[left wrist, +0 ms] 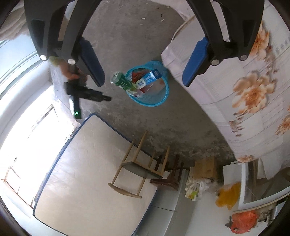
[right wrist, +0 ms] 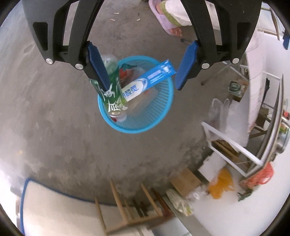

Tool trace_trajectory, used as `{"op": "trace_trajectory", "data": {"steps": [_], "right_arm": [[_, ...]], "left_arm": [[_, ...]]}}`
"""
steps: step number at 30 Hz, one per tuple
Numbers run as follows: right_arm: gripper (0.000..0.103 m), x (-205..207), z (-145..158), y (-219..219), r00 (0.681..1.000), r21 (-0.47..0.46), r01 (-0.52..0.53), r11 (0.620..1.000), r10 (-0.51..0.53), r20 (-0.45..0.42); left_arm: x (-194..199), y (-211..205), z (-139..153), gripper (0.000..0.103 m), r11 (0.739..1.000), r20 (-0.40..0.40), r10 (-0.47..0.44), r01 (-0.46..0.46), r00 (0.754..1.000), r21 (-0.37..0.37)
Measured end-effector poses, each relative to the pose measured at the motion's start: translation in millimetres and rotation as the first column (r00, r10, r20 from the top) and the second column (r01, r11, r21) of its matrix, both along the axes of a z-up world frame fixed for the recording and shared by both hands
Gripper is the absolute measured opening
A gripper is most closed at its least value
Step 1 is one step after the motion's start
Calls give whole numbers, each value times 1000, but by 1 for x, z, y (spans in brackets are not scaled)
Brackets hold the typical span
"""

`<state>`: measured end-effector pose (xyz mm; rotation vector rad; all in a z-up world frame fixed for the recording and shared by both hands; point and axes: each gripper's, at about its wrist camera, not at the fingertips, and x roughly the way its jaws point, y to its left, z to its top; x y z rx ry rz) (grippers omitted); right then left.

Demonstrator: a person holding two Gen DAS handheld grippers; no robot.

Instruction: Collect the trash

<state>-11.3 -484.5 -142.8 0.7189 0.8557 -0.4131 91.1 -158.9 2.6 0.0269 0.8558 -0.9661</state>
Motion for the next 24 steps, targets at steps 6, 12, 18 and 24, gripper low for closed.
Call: {"op": "trace_trajectory", "data": {"steps": [6,12,18,24], "right_arm": [[77,-40,60,54,995,-111,-44,993,54,86],[94,-56,90,121,978,-274,-130,953,169,124],[95,-70,105,176,968,-378,-148,914,212,134],[95,-75,107,219,969,-469,-137,872,216,117]], "left_arm": [[-21,39,-1,97,998,31,68,-68,997,5],[-46,69,-5,97,984,46,175,-176,984,15],[-59,88,3,97,952,86,302,-305,949,17],[-72,91,17,97,879,253,441,-471,861,69]]}}
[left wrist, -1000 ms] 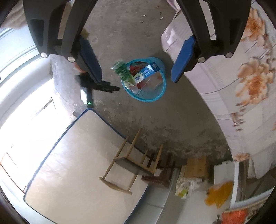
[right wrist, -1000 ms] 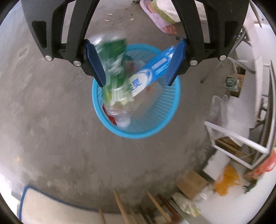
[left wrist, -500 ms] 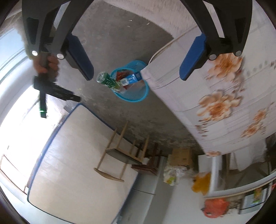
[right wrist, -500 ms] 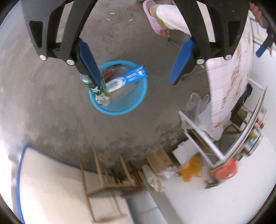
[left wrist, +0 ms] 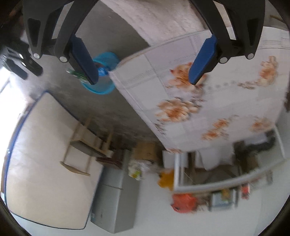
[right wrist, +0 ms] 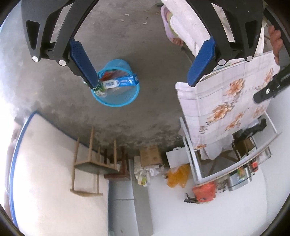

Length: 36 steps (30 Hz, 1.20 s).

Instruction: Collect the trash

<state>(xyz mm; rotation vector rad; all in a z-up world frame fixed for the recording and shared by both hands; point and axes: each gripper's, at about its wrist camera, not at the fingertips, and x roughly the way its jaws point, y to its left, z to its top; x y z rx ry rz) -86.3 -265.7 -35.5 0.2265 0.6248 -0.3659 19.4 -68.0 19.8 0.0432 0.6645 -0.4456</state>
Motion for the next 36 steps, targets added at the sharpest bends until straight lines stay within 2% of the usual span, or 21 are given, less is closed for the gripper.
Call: {"op": "trace_trajectory", "data": {"steps": [3,6,10,13,16,20,26,36], "right_arm": [[95,-1,2,12,999,-53,17,998,-15,40],[95,0,-2,20,997,-120,69,990,-64,50],[95,7,-11,37,997,-224,76,972,-80,-7],[95,11,-21,44,992,-269,81,960,-103,-68],[95,15,-29,43,987,-266,82,960,-115,-111],[95,14,-31,39,982,-266,107,958,-144,-123],[95,8,-33,29,971,-252,163,954,-200,-129],[95,3,-37,23,962,-237,199,951,-236,-138]], "left_arm": [[-3,-1,2,97,999,17,18,-19,1000,35],[-5,-3,-6,97,995,-10,50,-49,999,84],[-9,-2,-21,97,988,-43,88,-81,995,132],[-11,-2,-30,97,979,-57,111,-99,992,176],[-13,-3,-35,97,972,-57,126,-111,990,206],[-11,-4,-41,97,968,-77,136,-115,988,224],[-11,-5,-40,97,968,-92,148,-126,985,217],[-11,-17,-41,97,972,-109,114,-88,988,220]]}}
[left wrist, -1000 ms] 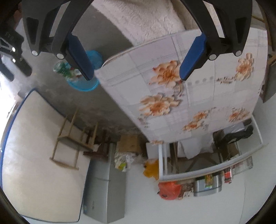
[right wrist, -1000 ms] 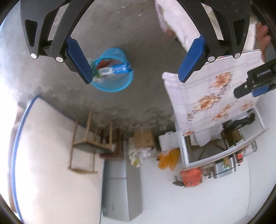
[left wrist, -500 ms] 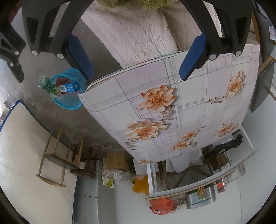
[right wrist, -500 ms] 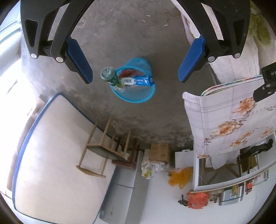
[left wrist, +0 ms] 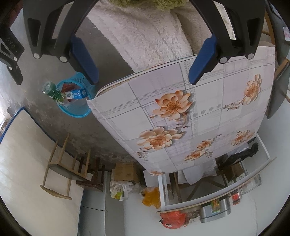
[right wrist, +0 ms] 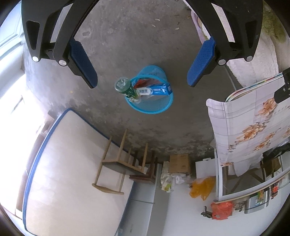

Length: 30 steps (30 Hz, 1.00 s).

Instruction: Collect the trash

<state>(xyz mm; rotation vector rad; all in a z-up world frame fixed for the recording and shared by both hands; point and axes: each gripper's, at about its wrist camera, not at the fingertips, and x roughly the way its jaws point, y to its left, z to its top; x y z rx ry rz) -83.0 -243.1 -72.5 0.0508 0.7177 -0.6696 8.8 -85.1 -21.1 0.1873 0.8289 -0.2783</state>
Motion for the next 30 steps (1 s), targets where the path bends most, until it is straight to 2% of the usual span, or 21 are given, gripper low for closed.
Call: {"op": "trace_trajectory", "data": {"steps": [30], "right_arm": [[95,-2,-2,-4,1000,4,15,1000,-15,-3]], "left_arm": [[-1,-6,-4,97,1000,-21,-23,23,1000,7]]}}
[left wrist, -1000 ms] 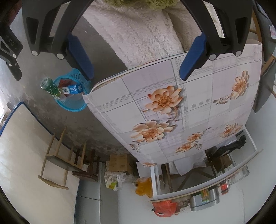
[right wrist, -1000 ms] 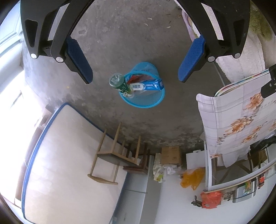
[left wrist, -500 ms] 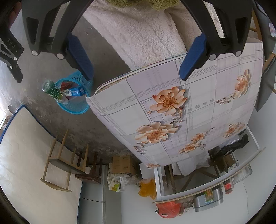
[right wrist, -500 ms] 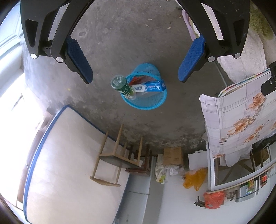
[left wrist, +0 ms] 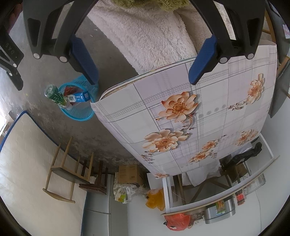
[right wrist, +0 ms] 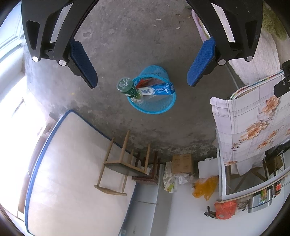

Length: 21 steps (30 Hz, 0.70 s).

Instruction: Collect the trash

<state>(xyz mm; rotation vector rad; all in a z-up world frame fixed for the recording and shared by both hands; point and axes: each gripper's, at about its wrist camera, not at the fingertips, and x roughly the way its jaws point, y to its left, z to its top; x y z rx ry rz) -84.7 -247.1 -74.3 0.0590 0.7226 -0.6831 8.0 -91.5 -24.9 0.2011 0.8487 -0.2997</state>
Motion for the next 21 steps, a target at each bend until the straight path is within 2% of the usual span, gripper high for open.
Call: {"op": "trace_trajectory", "data": {"steps": [21], "right_arm": [[95,2,1,-3,1000,-4,-2,1000,2,0]], "left_arm": [[3,0,-1,97,1000,-13,-2,2,1000,-3]]}}
